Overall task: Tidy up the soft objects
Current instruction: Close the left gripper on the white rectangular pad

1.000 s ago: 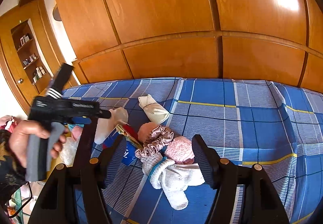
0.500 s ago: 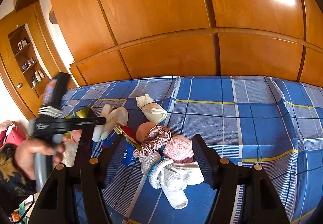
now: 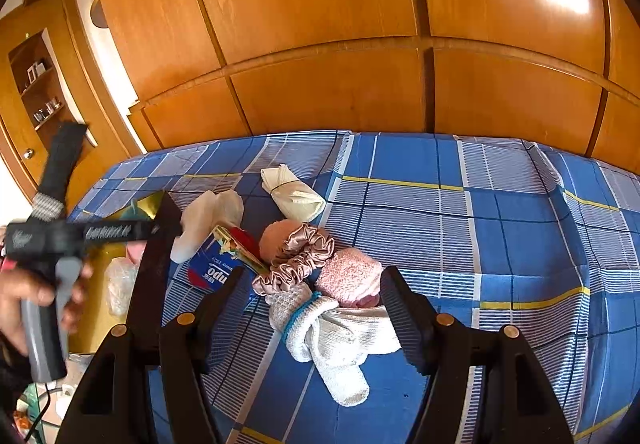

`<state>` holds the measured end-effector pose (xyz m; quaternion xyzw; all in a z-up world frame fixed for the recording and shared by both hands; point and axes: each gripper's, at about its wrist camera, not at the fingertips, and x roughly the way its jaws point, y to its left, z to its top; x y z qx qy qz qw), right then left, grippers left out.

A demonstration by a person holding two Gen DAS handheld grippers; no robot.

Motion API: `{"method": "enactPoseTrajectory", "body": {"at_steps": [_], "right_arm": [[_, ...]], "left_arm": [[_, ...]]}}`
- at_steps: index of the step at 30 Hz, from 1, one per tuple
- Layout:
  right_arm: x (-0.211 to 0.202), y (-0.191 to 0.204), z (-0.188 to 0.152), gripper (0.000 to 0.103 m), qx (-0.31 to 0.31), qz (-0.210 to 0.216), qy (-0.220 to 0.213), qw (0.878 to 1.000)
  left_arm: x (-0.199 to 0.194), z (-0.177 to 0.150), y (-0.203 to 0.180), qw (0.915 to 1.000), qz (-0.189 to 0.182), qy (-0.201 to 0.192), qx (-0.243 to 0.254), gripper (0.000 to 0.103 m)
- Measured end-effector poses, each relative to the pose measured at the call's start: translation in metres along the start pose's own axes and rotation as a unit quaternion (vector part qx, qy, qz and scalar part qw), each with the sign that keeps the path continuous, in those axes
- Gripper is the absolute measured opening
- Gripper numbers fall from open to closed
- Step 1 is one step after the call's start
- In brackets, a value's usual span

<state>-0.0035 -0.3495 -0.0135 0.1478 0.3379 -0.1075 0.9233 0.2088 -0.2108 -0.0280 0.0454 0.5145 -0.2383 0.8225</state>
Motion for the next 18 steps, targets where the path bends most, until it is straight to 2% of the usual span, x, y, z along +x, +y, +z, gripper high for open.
{"method": "enactPoseTrajectory", "body": {"at_steps": [2, 4, 7, 8, 9, 10, 13, 15, 18], "right_arm": [[-0.001, 0.000, 0.001, 0.068, 0.000, 0.004, -0.002, 1.000], [-0.002, 0.001, 0.001, 0.068, -0.001, 0.007, -0.004, 1.000], [-0.005, 0.002, 0.003, 0.068, 0.000, 0.014, -0.007, 1.000], [-0.006, 0.001, 0.003, 0.068, 0.000, 0.016, -0.008, 1.000], [-0.007, 0.001, 0.004, 0.068, 0.002, 0.017, -0.009, 1.000], [-0.007, 0.001, 0.005, 0.068, 0.004, 0.018, -0.009, 1.000], [-0.007, -0.001, 0.005, 0.068, 0.009, 0.020, -0.007, 1.000], [-0.007, -0.002, 0.005, 0.068, 0.009, 0.020, -0.007, 1.000], [-0.006, -0.003, 0.005, 0.068, 0.010, 0.016, -0.007, 1.000]], "left_arm": [[0.014, 0.011, -0.002, 0.9996, 0.019, 0.021, -0.006, 0.073], [0.026, 0.017, -0.001, 0.9985, 0.041, 0.035, -0.015, 0.073], [0.038, 0.021, -0.002, 0.9975, 0.052, 0.047, -0.009, 0.076], [0.042, 0.021, -0.003, 0.9974, 0.054, 0.048, -0.003, 0.073], [0.045, 0.021, -0.007, 0.9971, 0.058, 0.050, 0.006, 0.060], [0.050, 0.020, -0.011, 0.9964, 0.062, 0.054, 0.017, 0.056], [0.048, 0.017, -0.022, 0.9960, 0.066, 0.033, 0.052, 0.050], [0.041, 0.014, -0.025, 0.9959, 0.063, 0.016, 0.064, 0.029], [0.016, 0.008, -0.023, 0.9955, 0.048, -0.021, 0.078, 0.027]]}}
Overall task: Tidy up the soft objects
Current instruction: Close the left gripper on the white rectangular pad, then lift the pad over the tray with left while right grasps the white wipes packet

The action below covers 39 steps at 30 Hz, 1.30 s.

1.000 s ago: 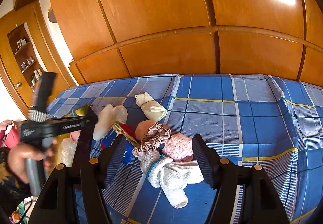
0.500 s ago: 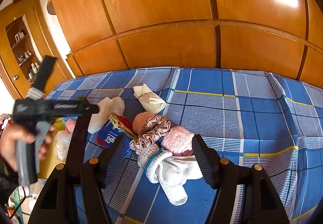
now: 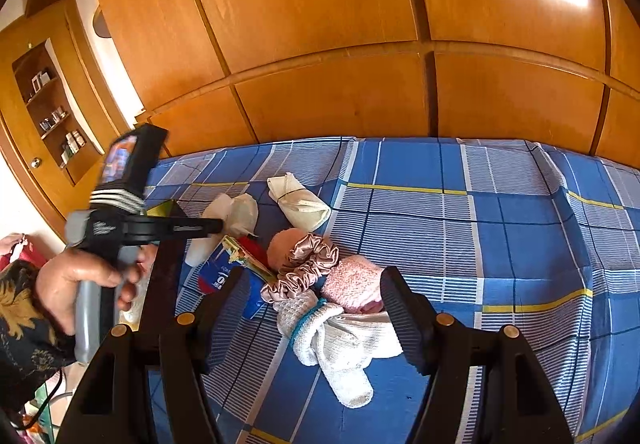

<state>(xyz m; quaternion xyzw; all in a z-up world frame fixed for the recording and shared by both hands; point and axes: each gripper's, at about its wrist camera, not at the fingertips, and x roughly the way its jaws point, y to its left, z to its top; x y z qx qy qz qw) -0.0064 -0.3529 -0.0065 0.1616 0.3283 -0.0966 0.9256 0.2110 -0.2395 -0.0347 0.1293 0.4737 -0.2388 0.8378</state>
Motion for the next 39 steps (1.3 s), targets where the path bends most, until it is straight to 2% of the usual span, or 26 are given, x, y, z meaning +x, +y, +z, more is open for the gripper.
{"method": "enactPoseTrajectory", "body": {"at_steps": [3, 10, 13, 19, 23, 28, 31, 33, 36, 38, 39], "right_arm": [[0.000, -0.002, 0.000, 0.068, 0.004, -0.003, 0.000, 1.000], [0.007, 0.003, -0.005, 0.068, -0.007, -0.014, 0.010, 1.000], [0.009, 0.004, -0.007, 0.068, -0.014, -0.020, 0.012, 1.000], [0.014, 0.005, -0.009, 0.068, -0.018, -0.020, 0.015, 1.000], [0.016, 0.015, -0.010, 0.068, -0.028, -0.002, 0.016, 0.999], [0.025, 0.054, -0.004, 0.068, -0.090, 0.034, 0.030, 0.995], [0.046, 0.080, 0.015, 0.070, -0.101, 0.056, 0.053, 0.992], [0.068, 0.098, 0.029, 0.075, -0.107, 0.070, 0.076, 0.989], [0.103, 0.113, 0.045, 0.076, -0.099, 0.070, 0.111, 0.986], [0.132, 0.121, 0.056, 0.085, -0.090, 0.060, 0.135, 0.985], [0.143, 0.124, 0.059, 0.085, -0.091, 0.056, 0.146, 0.984]], "left_arm": [[-0.018, -0.008, 0.009, 0.9997, -0.005, -0.020, 0.010, 0.027], [-0.069, -0.029, 0.016, 0.9944, -0.086, -0.060, 0.015, 0.027], [-0.096, -0.044, 0.022, 0.9913, -0.103, -0.082, 0.013, 0.027], [-0.133, -0.086, 0.051, 0.9874, -0.109, -0.112, -0.021, 0.027], [-0.137, -0.115, 0.072, 0.9879, -0.102, -0.111, -0.038, 0.027], [-0.136, -0.140, 0.097, 0.9867, -0.108, -0.104, -0.061, 0.027], [-0.138, -0.149, 0.105, 0.9849, -0.113, -0.111, -0.070, 0.027], [-0.139, -0.152, 0.111, 0.9835, -0.117, -0.115, -0.076, 0.027], [-0.138, -0.158, 0.122, 0.9801, -0.131, -0.117, -0.093, 0.027], [-0.135, -0.161, 0.130, 0.9782, -0.138, -0.115, -0.103, 0.027], [-0.134, -0.162, 0.133, 0.9776, -0.141, -0.115, -0.107, 0.027]]}}
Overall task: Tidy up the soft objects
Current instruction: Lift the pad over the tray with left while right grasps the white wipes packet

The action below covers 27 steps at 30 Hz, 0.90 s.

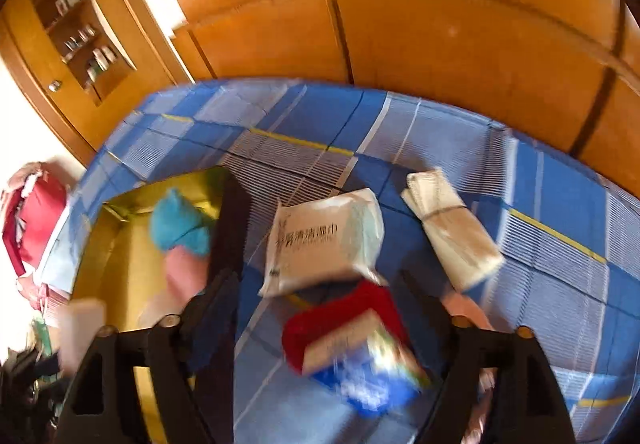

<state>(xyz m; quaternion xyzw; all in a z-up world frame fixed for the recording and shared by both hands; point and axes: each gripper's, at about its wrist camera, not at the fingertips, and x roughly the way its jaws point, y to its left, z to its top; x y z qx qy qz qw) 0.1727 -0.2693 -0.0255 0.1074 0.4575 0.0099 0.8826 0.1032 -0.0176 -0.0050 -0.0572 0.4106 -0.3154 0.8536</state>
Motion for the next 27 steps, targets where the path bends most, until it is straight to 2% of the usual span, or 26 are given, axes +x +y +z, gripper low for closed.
{"method": "enactPoseTrajectory", "body": {"at_steps": [6, 10, 12, 15, 16, 17, 19, 21, 22, 23, 27], "right_arm": [[0.062, -0.018, 0.034, 0.085, 0.072, -0.032, 0.056, 0.995], [0.090, -0.021, 0.046, 0.086, 0.091, -0.044, 0.082, 0.991], [0.103, -0.015, 0.045, 0.091, 0.085, -0.033, 0.101, 0.991], [0.109, 0.006, 0.039, 0.091, 0.030, -0.042, 0.105, 0.993], [0.111, 0.014, 0.035, 0.087, -0.001, -0.048, 0.107, 0.993], [0.112, 0.023, 0.030, 0.077, -0.033, -0.063, 0.111, 0.991], [0.108, 0.027, 0.027, 0.067, -0.047, -0.058, 0.108, 0.991], [0.102, 0.030, 0.023, 0.048, -0.060, -0.057, 0.099, 0.992], [0.099, 0.029, 0.024, 0.036, -0.057, -0.049, 0.095, 0.993], [0.094, 0.028, 0.024, 0.031, -0.051, -0.042, 0.086, 0.994], [0.073, 0.026, 0.022, 0.025, -0.051, -0.049, 0.060, 0.996]], "left_arm": [[0.003, -0.003, 0.019, 0.9995, -0.012, 0.003, -0.030, 0.027], [0.006, -0.005, 0.024, 0.9991, -0.020, 0.007, -0.038, 0.027], [0.006, -0.005, 0.025, 0.9989, -0.024, 0.007, -0.040, 0.027], [0.006, -0.006, 0.026, 0.9987, -0.025, 0.006, -0.044, 0.027], [0.006, -0.006, 0.026, 0.9987, -0.025, 0.006, -0.045, 0.027], [0.006, -0.006, 0.026, 0.9987, -0.025, 0.006, -0.045, 0.027], [0.006, -0.007, 0.025, 0.9987, -0.023, 0.006, -0.045, 0.027], [0.005, -0.007, 0.024, 0.9988, -0.022, 0.004, -0.044, 0.027], [0.004, -0.008, 0.023, 0.9989, -0.020, 0.003, -0.042, 0.027], [0.004, -0.008, 0.022, 0.9990, -0.019, 0.002, -0.041, 0.027], [0.002, -0.010, 0.019, 0.9992, -0.014, 0.000, -0.037, 0.027]]}}
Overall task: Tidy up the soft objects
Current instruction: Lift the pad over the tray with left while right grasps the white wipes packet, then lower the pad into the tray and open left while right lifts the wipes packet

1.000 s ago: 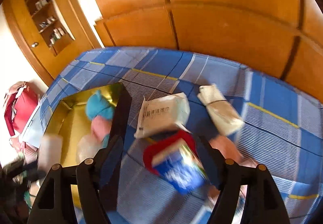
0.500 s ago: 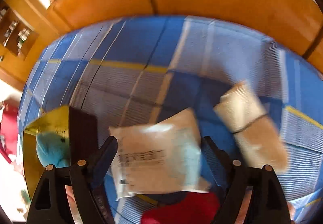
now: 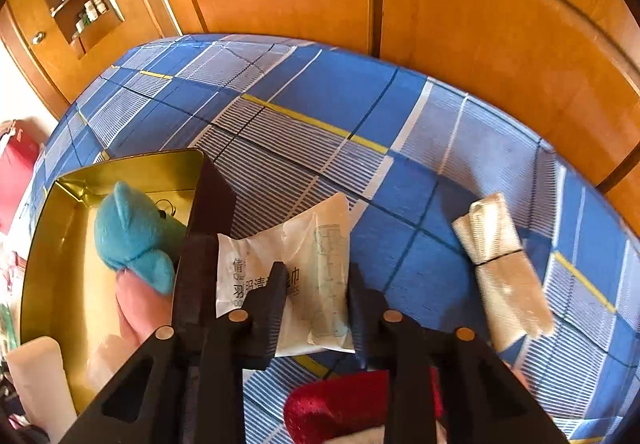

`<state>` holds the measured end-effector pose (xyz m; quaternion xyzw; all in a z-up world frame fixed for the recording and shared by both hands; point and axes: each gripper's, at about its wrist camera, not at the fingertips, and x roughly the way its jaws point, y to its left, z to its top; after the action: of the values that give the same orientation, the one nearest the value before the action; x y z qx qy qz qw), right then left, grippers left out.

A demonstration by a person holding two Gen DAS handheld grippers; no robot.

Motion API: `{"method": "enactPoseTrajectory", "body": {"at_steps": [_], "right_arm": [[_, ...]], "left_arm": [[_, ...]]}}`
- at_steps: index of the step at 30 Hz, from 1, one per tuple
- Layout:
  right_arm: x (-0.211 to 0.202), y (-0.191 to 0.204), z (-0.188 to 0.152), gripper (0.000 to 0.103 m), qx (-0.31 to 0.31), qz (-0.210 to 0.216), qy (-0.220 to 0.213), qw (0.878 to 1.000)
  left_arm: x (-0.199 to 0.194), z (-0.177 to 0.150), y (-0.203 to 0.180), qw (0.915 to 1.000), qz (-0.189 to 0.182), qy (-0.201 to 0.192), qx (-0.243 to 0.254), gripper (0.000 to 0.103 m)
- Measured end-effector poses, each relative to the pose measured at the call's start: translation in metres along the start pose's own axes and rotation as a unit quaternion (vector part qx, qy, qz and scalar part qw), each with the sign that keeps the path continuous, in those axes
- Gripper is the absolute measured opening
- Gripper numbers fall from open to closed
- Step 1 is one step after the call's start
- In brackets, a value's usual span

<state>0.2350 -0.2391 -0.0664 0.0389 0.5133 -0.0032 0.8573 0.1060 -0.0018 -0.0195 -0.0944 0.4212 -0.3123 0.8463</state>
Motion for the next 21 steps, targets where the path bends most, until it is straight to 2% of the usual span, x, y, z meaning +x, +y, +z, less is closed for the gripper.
{"method": "enactPoseTrajectory", "body": {"at_steps": [5, 10, 16, 21], "right_arm": [[-0.025, -0.002, -0.009, 0.019, 0.001, -0.015, -0.034, 0.999], [-0.049, -0.006, -0.016, 0.018, 0.008, -0.029, -0.071, 0.997], [-0.082, -0.013, -0.032, 0.018, 0.017, -0.026, -0.112, 0.993], [-0.117, -0.016, -0.054, 0.018, 0.011, -0.018, -0.143, 0.990]], "left_arm": [[-0.003, 0.000, 0.001, 0.9999, 0.014, -0.003, -0.002, 0.028], [-0.009, 0.000, 0.002, 0.9992, 0.037, -0.013, 0.001, 0.028], [-0.015, -0.003, 0.002, 0.9972, 0.071, -0.023, 0.009, 0.028], [-0.015, -0.006, 0.001, 0.9961, 0.085, -0.023, 0.013, 0.028]]}}
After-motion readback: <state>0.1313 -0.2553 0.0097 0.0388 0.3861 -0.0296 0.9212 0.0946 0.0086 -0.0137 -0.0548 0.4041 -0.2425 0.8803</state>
